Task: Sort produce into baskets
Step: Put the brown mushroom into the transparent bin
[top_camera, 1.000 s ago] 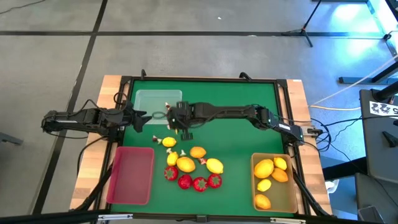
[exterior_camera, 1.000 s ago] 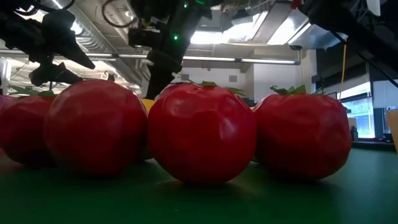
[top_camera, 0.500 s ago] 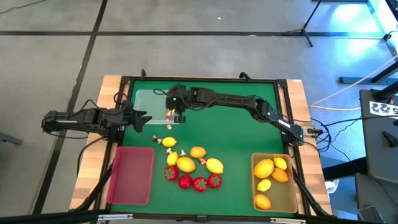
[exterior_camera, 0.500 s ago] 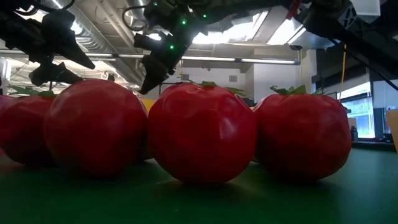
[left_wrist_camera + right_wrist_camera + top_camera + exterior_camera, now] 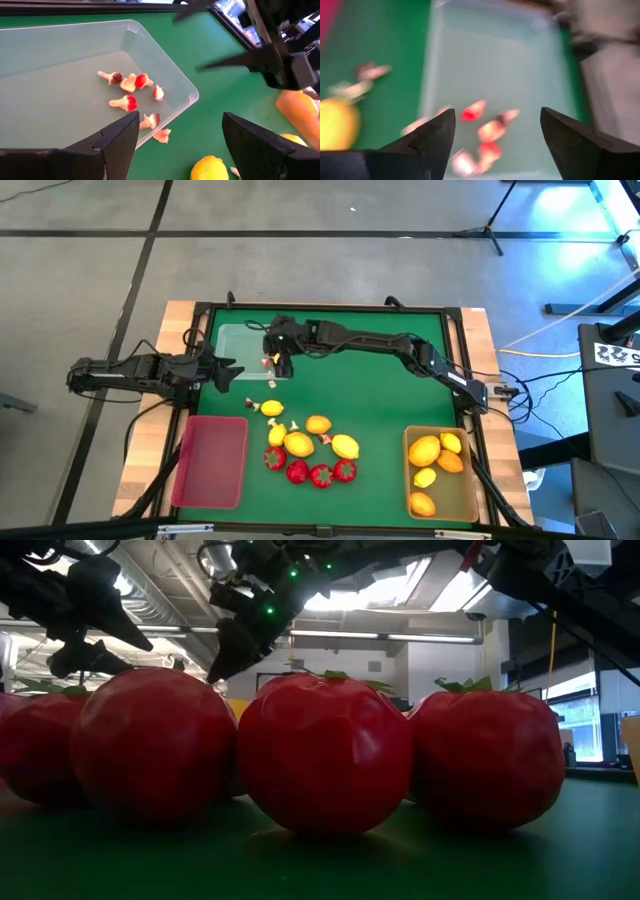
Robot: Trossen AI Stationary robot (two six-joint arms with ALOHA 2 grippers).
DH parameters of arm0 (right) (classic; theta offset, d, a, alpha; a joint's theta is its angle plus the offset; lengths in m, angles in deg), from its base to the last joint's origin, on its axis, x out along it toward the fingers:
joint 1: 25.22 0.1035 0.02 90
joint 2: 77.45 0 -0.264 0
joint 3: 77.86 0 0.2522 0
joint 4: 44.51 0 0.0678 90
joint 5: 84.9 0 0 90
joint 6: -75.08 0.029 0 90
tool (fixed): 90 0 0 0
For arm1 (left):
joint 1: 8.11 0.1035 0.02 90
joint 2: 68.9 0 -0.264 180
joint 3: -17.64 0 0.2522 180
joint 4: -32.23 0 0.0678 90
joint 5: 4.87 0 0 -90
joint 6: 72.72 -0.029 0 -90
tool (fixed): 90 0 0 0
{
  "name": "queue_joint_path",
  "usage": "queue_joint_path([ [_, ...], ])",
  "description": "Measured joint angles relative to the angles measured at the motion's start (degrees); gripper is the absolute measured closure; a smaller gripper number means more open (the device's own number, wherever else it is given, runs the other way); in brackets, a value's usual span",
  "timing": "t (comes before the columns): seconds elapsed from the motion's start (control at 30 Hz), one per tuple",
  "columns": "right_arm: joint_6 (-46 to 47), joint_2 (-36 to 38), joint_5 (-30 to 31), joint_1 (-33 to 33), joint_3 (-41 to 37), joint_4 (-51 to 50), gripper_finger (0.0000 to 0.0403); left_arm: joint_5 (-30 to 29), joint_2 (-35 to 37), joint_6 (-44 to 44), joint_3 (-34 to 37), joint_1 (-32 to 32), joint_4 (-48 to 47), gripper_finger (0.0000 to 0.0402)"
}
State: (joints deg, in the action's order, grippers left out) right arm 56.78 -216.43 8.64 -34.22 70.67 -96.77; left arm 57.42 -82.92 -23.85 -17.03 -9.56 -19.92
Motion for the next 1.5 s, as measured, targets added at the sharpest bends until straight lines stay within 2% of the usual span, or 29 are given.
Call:
queue_joint_path([
  [0.1, 0.83, 0.0, -8.74, 1.41, 0.12, -4.08, 0.0116, 0.01, 0.0, -1.1, 0.0, -0.02, 0.0, 0.0123],
  [0.17, 1.05, 0.0, -12.07, 3.28, 0.12, -6.28, 0.0122, -0.01, 0.0, -1.69, 0.0, -0.01, 0.01, 0.0123],
  [0.43, -4.9, -2.67, -10.18, 7.88, -0.03, -3.0, 0.0148, -0.01, 0.0, -1.7, 0.0, -0.01, 0.0, 0.0123],
  [0.67, -0.03, -4.16, -10.77, 7.97, 0.12, 4.65, 0.0162, -0.01, 0.0, -1.46, 0.0, -0.02, -0.09, 0.0123],
  [0.83, 1.74, -5.28, -10.89, 8.23, 0.03, 5.52, 0.0165, -0.01, 0.0, -1.37, 0.0, 0.0, 0.02, 0.0123],
  [0.93, 0.91, -4.84, -14.54, 8.34, 0.02, -0.02, 0.0165, 1.03, -0.35, -0.45, 0.0, 0.0, 0.09, 0.0123],
  [1.07, -1.55, -0.83, -20.75, 8.29, 0.03, -11.11, 0.0165, 11.22, -1.58, -3.03, 0.0, -0.01, 0.61, 0.0123],
  [1.13, -3.01, 1.82, -21.14, 8.29, 0.22, -14.13, 0.0165, 15.31, -2.9, -3.14, 0.0, -0.02, 0.47, 0.0123],
  [1.27, -4.25, 5.54, -21.09, 8.27, 0.22, -19.9, 0.0165, 18.55, -7.79, -2.3, 0.0, -0.02, 0.31, 0.0123],
  [1.37, -7.68, 8.77, -18.85, 8.25, 0.07, -27.34, 0.0165, 21.59, -12.81, -1.17, -0.02, -0.02, 1.87, 0.0123],
  [1.5, -9.69, 14.3, -8.98, 8.25, 0.2, -38.67, 0.0165, 25.1, -19.01, -2.05, 0.0, -0.02, 3.63, 0.0123],
])
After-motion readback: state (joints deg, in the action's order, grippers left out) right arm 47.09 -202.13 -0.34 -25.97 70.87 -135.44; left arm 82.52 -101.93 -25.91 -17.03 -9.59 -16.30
